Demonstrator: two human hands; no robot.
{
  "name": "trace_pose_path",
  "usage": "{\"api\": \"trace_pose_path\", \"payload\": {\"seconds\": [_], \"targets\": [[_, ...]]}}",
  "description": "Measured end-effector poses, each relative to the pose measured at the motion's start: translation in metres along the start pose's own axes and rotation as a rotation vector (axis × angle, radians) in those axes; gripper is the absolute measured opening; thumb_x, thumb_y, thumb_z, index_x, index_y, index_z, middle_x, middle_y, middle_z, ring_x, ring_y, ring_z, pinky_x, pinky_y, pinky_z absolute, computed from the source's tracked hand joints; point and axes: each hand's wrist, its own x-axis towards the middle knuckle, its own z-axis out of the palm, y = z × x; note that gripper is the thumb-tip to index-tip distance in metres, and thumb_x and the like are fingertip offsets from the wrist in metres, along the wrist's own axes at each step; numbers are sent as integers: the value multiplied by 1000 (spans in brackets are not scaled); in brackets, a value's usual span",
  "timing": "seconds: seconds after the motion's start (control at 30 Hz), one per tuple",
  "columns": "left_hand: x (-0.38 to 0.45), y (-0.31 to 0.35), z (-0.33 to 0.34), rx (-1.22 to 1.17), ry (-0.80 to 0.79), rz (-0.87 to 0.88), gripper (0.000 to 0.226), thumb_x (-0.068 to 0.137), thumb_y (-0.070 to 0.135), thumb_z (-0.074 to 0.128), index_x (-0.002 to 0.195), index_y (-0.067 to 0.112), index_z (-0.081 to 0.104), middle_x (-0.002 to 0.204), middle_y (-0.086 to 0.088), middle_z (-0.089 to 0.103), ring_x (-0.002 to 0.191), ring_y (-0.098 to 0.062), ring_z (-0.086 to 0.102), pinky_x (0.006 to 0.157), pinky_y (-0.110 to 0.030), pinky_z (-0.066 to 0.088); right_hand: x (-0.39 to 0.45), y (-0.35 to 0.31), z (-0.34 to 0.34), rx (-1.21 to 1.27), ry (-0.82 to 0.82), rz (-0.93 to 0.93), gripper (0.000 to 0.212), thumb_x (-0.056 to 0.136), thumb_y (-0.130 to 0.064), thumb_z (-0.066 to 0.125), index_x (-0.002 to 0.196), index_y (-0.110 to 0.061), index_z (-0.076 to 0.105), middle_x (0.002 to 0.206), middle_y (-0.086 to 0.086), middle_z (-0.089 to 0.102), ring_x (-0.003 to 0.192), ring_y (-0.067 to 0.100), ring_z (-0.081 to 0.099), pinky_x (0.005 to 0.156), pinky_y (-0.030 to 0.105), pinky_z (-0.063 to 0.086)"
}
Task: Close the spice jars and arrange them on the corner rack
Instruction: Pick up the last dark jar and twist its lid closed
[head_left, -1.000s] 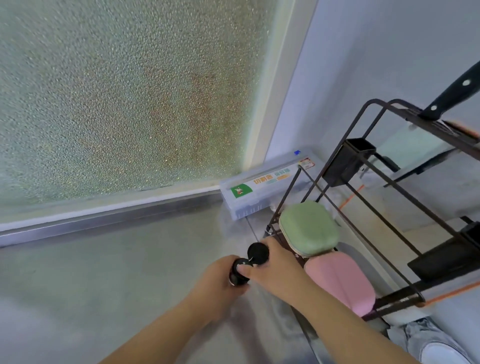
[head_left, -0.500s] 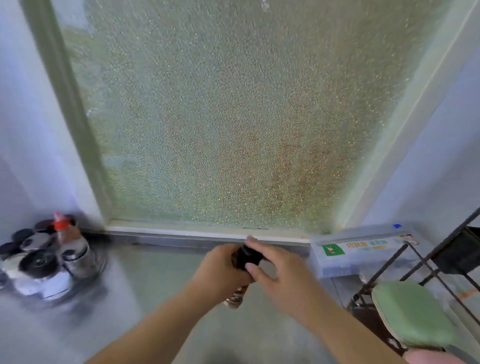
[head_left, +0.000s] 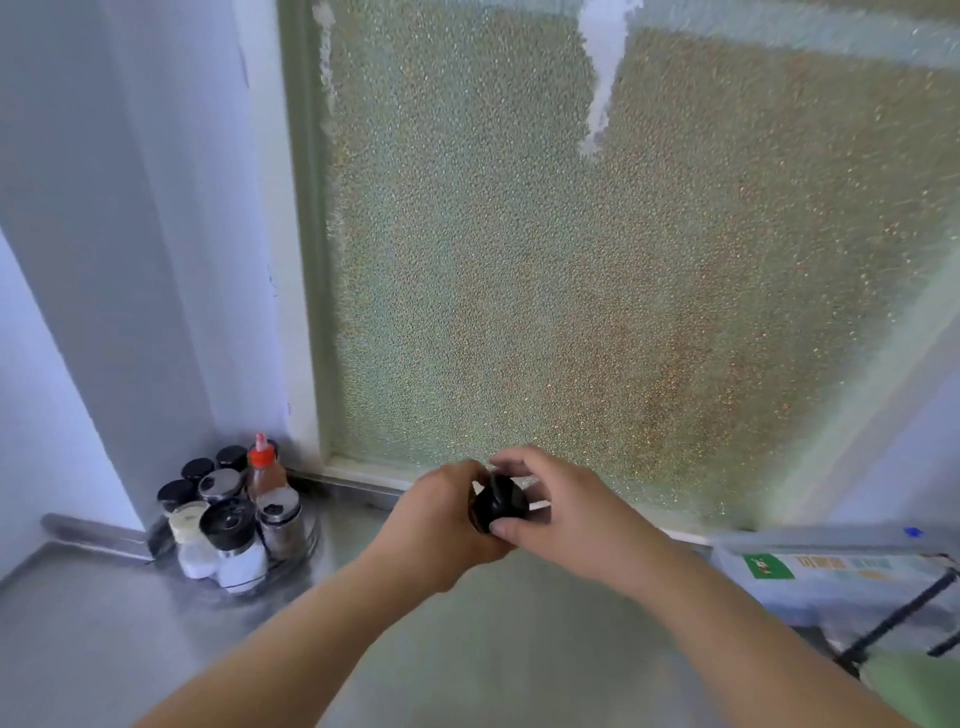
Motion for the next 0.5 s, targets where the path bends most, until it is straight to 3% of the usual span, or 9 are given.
{"api": "trace_pose_path", "payload": {"seconds": [0.1,0.2,0.3,0.4,0.5], "targets": [[2,-9,-9,-23,66,22,60,60,30,78,103,20,38,71,2,53,53,-7,47,44,-14,33,13,-10,1,2,-37,24,45,74,-25,74,111,-42,54,105,-21,61,94,1,63,88,29,53],[0,-23,-12,-23,139,49,64,53,34,82,96,25,36,72,7,51,62,-4,46,53,-13,33,19,-15,10,48,12,24,34,70,-25,75,96,-39,57,95,-21,65,90,-2,62,86,30,54],[-1,-40,-15,-105,160,-51,58,42,48,77,86,26,45,70,10,52,62,-2,47,55,-16,34,26,-18,20,118,47,25,32,67,-25,74,93,-36,60,94,-14,67,86,1,64,84,31,55],[-1,-50,-21,-143,119,-141,52,33,62,67,59,23,45,54,8,45,50,-8,38,51,-23,30,34,-22,25,132,36,22,29,68,-24,73,93,-33,60,93,-13,68,85,2,65,80,31,56],[-2,-56,-28,-172,28,-126,56,37,63,75,59,19,48,53,8,42,49,-5,35,47,-19,26,41,-23,29,132,2,12,29,69,-24,73,92,-34,60,92,-14,68,85,2,64,78,28,56]]}}
